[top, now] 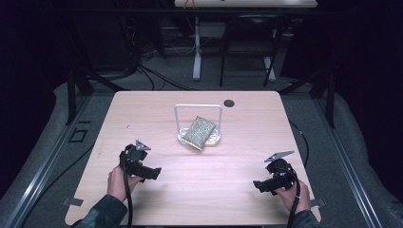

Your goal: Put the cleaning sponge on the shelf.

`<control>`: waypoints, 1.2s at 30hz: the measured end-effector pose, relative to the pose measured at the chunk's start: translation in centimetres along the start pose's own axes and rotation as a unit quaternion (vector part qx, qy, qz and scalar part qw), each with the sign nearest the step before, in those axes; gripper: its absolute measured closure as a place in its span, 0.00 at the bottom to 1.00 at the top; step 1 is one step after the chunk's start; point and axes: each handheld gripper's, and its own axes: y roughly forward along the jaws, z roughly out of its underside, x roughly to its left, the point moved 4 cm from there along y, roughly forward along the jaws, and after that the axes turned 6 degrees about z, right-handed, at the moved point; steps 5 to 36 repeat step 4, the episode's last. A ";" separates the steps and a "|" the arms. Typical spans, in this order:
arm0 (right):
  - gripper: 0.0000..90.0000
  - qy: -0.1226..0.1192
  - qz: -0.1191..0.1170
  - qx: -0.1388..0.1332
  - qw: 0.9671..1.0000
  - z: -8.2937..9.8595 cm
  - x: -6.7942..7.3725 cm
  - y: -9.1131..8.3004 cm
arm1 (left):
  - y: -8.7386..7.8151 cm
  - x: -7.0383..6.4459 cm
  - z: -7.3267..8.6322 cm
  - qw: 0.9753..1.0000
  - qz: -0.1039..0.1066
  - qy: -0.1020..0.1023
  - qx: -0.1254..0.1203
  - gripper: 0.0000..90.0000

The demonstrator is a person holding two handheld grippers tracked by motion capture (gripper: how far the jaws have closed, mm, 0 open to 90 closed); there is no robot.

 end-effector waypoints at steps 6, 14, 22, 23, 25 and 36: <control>0.07 0.001 0.000 0.000 1.000 0.0 -0.1 -0.2 | 0.6 0.0 0.0 1.000 0.001 0.005 0.010 0.00; 0.07 0.001 0.000 0.000 1.000 0.0 -0.1 -0.2 | 0.6 0.0 0.0 1.000 0.001 0.005 0.010 0.00; 0.07 0.001 0.000 0.000 1.000 0.0 -0.1 -0.2 | 0.6 0.0 0.0 1.000 0.001 0.005 0.010 0.00; 0.07 0.001 0.000 0.000 1.000 0.0 -0.1 -0.2 | 0.6 0.0 0.0 1.000 0.001 0.005 0.010 0.00; 0.07 0.001 0.000 0.000 1.000 0.0 -0.1 -0.2 | 0.6 0.0 0.0 1.000 0.001 0.005 0.010 0.00; 0.07 0.001 0.000 0.000 1.000 0.0 -0.1 -0.2 | 0.6 0.0 0.0 1.000 0.001 0.005 0.010 0.00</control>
